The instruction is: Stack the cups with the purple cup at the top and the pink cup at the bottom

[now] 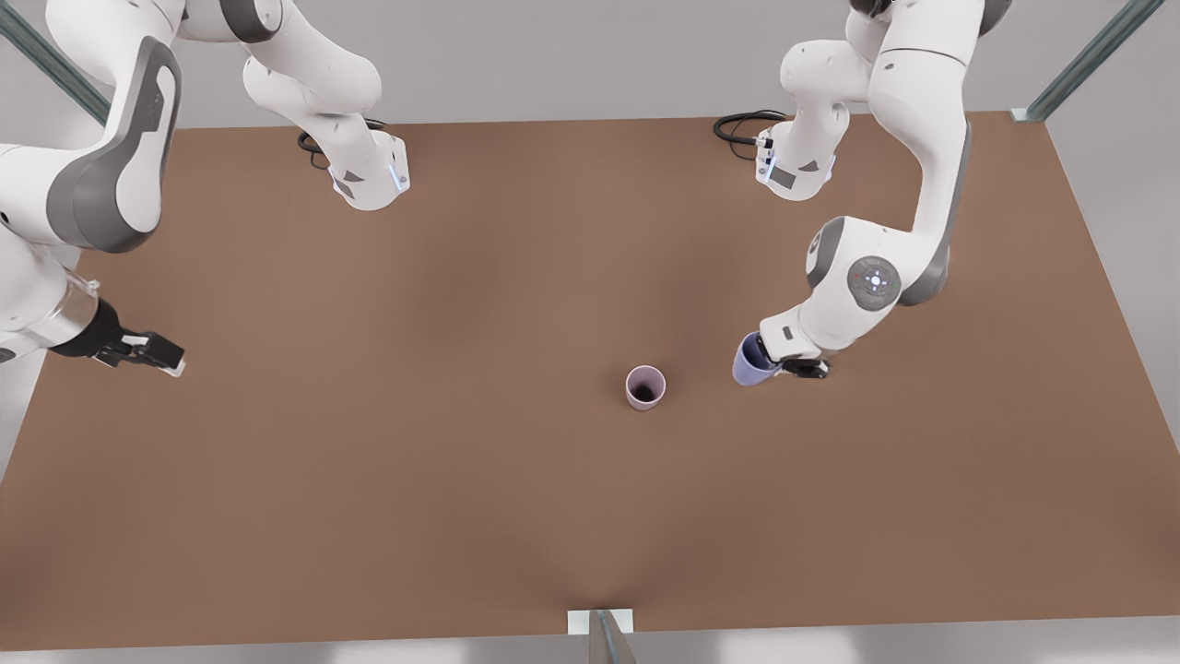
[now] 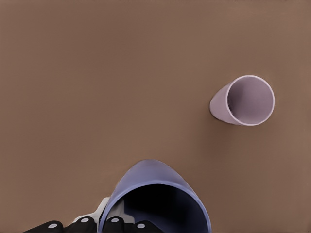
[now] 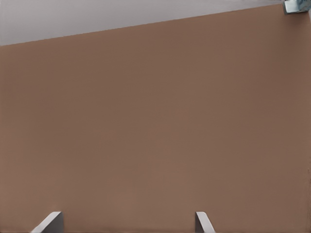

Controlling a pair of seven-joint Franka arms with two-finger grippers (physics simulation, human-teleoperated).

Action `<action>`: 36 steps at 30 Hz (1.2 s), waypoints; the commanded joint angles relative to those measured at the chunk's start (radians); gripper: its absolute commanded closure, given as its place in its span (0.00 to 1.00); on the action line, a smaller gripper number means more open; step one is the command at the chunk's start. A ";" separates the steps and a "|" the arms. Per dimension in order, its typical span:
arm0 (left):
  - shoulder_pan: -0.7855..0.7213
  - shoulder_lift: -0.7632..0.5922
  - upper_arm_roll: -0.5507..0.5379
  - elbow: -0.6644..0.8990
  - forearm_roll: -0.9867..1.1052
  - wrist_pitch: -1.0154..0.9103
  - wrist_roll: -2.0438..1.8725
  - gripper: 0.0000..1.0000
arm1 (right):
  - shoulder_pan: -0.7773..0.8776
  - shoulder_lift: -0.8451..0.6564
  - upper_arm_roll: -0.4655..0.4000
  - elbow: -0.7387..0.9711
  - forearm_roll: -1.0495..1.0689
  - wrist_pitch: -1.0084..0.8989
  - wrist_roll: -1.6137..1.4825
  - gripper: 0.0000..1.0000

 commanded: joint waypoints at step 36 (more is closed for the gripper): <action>-0.210 0.317 -0.029 0.357 0.015 -0.107 -0.942 0.79 | -0.003 0.002 -0.002 0.002 0.009 0.000 -0.170 0.00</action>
